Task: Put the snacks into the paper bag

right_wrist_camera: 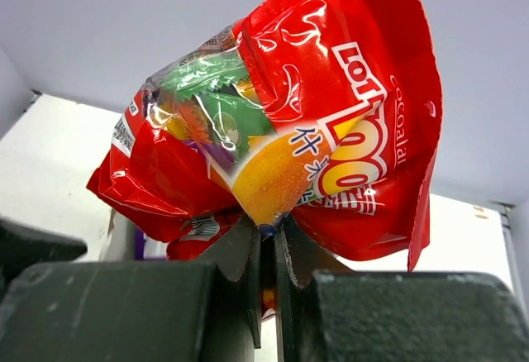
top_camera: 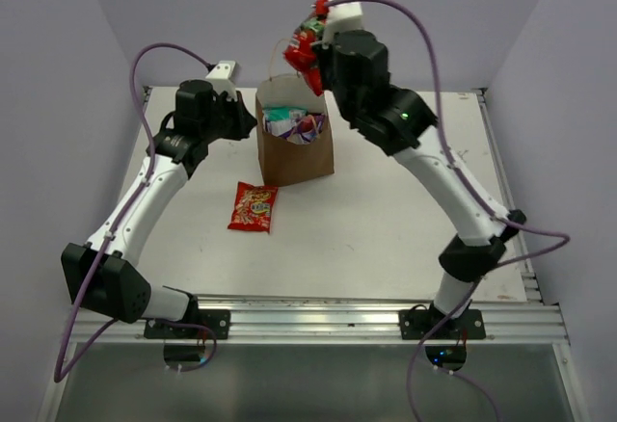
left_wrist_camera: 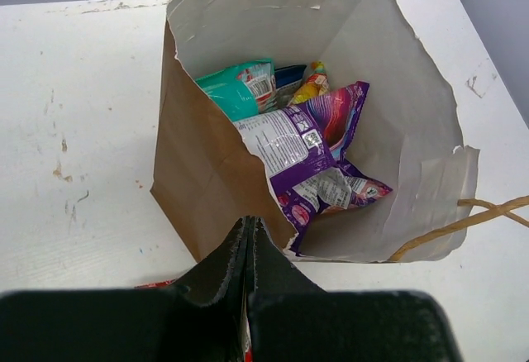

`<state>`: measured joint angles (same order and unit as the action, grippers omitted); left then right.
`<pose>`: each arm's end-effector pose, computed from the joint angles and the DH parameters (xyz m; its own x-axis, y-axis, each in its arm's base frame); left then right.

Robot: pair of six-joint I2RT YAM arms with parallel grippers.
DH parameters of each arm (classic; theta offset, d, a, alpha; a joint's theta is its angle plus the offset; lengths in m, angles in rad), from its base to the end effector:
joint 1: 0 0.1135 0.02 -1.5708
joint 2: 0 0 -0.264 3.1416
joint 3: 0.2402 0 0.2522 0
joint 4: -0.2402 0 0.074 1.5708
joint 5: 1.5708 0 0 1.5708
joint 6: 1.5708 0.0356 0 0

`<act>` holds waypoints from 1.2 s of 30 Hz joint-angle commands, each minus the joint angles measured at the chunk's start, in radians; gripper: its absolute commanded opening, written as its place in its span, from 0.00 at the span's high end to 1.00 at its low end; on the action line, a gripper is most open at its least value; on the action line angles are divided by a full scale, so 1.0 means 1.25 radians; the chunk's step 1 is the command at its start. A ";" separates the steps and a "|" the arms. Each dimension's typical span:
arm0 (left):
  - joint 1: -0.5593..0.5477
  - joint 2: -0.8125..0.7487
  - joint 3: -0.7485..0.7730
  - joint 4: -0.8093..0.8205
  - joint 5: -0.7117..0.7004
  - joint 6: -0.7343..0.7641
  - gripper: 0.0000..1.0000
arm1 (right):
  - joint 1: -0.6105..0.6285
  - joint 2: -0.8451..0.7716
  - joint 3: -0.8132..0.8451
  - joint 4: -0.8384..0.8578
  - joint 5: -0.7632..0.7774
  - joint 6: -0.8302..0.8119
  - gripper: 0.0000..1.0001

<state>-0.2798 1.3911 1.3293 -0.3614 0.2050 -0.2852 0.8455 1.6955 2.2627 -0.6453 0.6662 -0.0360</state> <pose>0.3058 -0.0954 0.3733 -0.5050 -0.1415 -0.8514 0.3196 0.8857 -0.3368 0.2346 0.2315 0.5497 -0.0453 -0.0937 -0.9946 -0.1813 0.9798 -0.0841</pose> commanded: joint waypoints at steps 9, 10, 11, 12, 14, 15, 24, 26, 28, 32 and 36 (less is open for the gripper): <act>0.005 0.010 0.066 0.068 0.068 -0.052 1.00 | -0.040 0.200 0.057 0.130 -0.079 -0.064 1.00; 0.005 0.019 0.064 0.073 0.070 -0.053 1.00 | -0.040 0.194 0.022 0.131 -0.081 -0.061 1.00; 0.005 0.022 0.062 0.077 0.074 -0.055 1.00 | -0.038 0.181 0.006 0.135 -0.081 -0.060 1.00; 0.005 0.025 0.058 0.080 0.076 -0.058 1.00 | -0.038 0.176 -0.009 0.135 -0.083 -0.058 1.00; 0.005 0.032 0.048 0.092 0.076 -0.063 0.93 | -0.040 0.165 -0.037 0.127 -0.085 -0.052 1.00; 0.005 0.032 0.039 0.094 0.076 -0.064 0.90 | -0.038 0.163 -0.043 0.124 -0.086 -0.049 1.00; 0.004 0.053 0.015 0.097 0.059 -0.062 0.52 | -0.038 0.129 -0.113 0.097 -0.128 -0.001 1.00; 0.004 0.064 0.017 0.099 0.067 -0.061 0.51 | -0.040 0.115 -0.128 0.099 -0.135 0.007 1.00; 0.003 0.074 0.017 0.098 0.072 -0.061 0.51 | -0.040 0.110 -0.135 0.097 -0.148 0.009 1.00; 0.003 0.079 0.014 0.083 0.058 -0.052 0.62 | -0.038 0.108 -0.136 0.070 -0.176 0.015 0.87; 0.003 0.078 0.012 0.084 0.057 -0.047 0.84 | -0.037 0.091 -0.127 0.057 -0.175 0.020 0.16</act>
<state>-0.2798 1.4910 1.3437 -0.2928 0.2771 -0.3565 0.7982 1.9099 2.0804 -0.6144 0.4644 -0.0216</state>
